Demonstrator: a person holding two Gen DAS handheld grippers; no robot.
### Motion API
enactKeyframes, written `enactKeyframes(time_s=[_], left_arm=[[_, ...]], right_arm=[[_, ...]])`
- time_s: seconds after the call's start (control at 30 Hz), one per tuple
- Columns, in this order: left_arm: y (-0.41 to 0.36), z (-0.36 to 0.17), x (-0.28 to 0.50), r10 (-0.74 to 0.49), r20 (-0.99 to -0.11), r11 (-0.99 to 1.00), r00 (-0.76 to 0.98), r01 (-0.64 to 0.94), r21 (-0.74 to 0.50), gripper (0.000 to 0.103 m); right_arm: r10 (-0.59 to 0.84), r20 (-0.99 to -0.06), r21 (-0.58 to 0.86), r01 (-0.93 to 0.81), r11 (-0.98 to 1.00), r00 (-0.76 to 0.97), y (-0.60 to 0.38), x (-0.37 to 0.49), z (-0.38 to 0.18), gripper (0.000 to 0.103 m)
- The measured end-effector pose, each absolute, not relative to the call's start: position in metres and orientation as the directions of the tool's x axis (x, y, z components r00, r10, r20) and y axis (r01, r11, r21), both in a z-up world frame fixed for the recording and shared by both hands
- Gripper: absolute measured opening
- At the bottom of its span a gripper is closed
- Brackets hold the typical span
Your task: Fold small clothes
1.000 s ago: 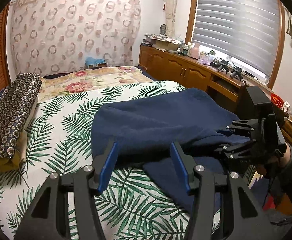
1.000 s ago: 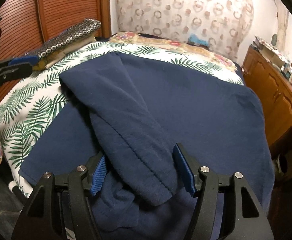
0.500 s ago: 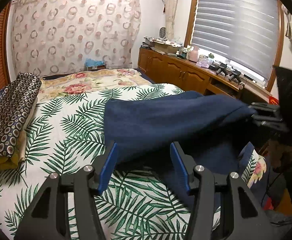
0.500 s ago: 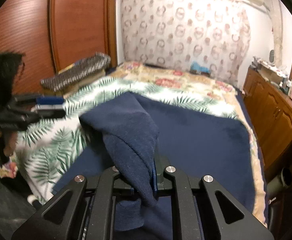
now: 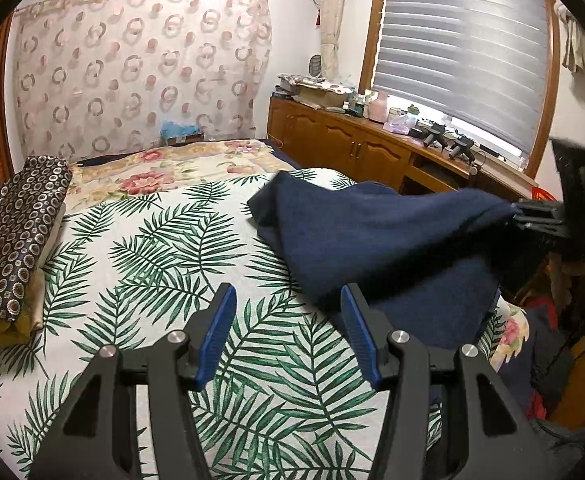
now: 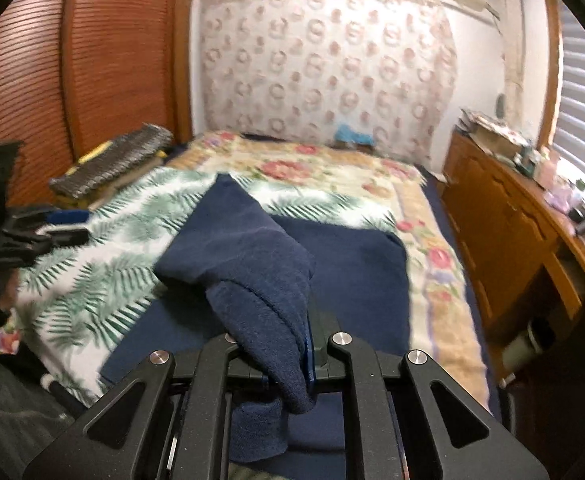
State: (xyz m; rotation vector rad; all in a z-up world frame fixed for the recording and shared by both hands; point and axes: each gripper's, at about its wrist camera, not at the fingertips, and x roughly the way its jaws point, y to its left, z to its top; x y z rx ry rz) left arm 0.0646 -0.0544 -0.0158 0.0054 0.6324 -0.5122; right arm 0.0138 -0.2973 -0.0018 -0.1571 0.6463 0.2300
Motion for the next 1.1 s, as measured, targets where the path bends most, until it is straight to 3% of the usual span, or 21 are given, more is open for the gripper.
enactKeyframes(time_s=[0.27,0.7,1.1], left_arm=[[-0.06,-0.017,0.066,-0.452,-0.573,0.877,0.684,0.459,-0.144,0.053],[-0.063,-0.019,0.064,-0.449,-0.576,0.877,0.683,0.458,-0.141,0.053],[-0.061,-0.024,0.064,-0.449,-0.58,0.88,0.68,0.449,-0.154,0.053]], right_arm=[[0.108,-0.722,-0.017,-0.172,0.985,0.684,-0.33,0.024,-0.052,0.011],[0.086,-0.722,-0.062,-0.188,0.98,0.687,-0.325,0.011,-0.036,0.046],[0.222,-0.692,-0.064,-0.365,0.929,0.687,-0.256,0.038,-0.028,0.052]])
